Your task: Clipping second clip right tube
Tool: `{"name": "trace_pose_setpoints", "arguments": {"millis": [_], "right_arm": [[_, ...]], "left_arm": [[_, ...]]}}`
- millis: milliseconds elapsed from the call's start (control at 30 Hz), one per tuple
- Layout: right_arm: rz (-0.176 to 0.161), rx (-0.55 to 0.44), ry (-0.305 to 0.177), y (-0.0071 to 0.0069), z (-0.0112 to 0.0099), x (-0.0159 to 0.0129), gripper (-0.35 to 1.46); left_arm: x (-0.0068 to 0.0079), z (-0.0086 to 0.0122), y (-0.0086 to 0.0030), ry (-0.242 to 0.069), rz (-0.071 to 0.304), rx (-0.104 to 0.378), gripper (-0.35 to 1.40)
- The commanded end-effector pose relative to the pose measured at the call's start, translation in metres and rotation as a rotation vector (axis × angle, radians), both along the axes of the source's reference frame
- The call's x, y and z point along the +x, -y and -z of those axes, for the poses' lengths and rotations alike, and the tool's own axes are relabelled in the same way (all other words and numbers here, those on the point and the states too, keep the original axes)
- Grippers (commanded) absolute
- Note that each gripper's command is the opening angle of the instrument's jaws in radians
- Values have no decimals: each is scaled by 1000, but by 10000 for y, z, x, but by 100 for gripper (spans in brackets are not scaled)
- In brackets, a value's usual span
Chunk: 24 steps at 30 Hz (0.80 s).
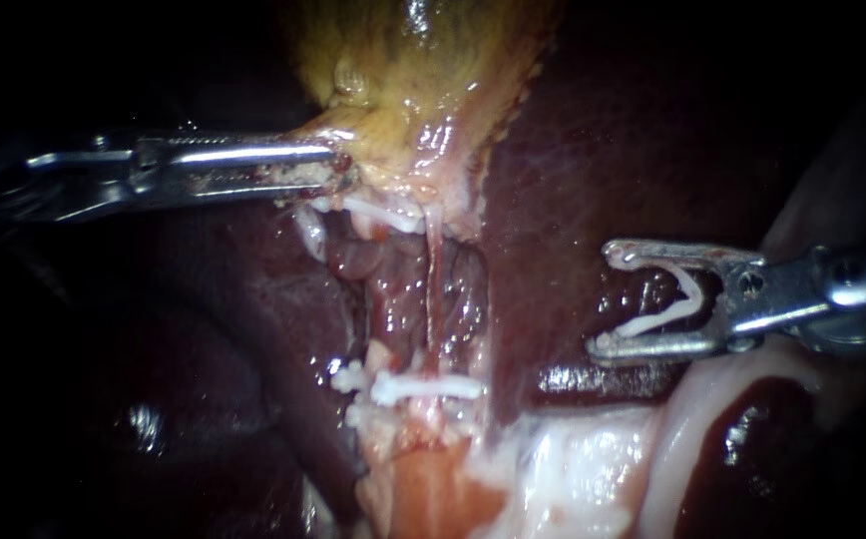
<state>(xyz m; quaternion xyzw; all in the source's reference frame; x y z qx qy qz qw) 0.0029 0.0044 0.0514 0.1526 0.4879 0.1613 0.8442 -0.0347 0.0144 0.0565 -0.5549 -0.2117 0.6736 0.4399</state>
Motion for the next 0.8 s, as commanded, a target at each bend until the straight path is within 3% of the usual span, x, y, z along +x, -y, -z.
{"name": "trace_pose_setpoints", "arguments": {"millis": [33, 133, 300, 400, 633, 800], "right_arm": [[0, 0, 0, 0, 0, 0, 50], [0, 0, 0, 0, 0, 0, 50], [0, 0, 0, 0, 0, 0, 50], [0, 0, 0, 0, 0, 0, 50], [1, 2, -1, -1, 0, 1, 50], [34, 23, -20, -7, 3, 14, 50]], "left_arm": [[3, 4, -3, 2, -2, 3, -35], [18, 17, -16, 5, -2, 13, -35], [53, 45, -41, 10, 40, 5, -35], [68, 55, -47, 13, 54, -4, -35], [73, 58, -46, 11, 56, -4, -35], [72, 59, -44, 10, 57, -4, -35]]}}
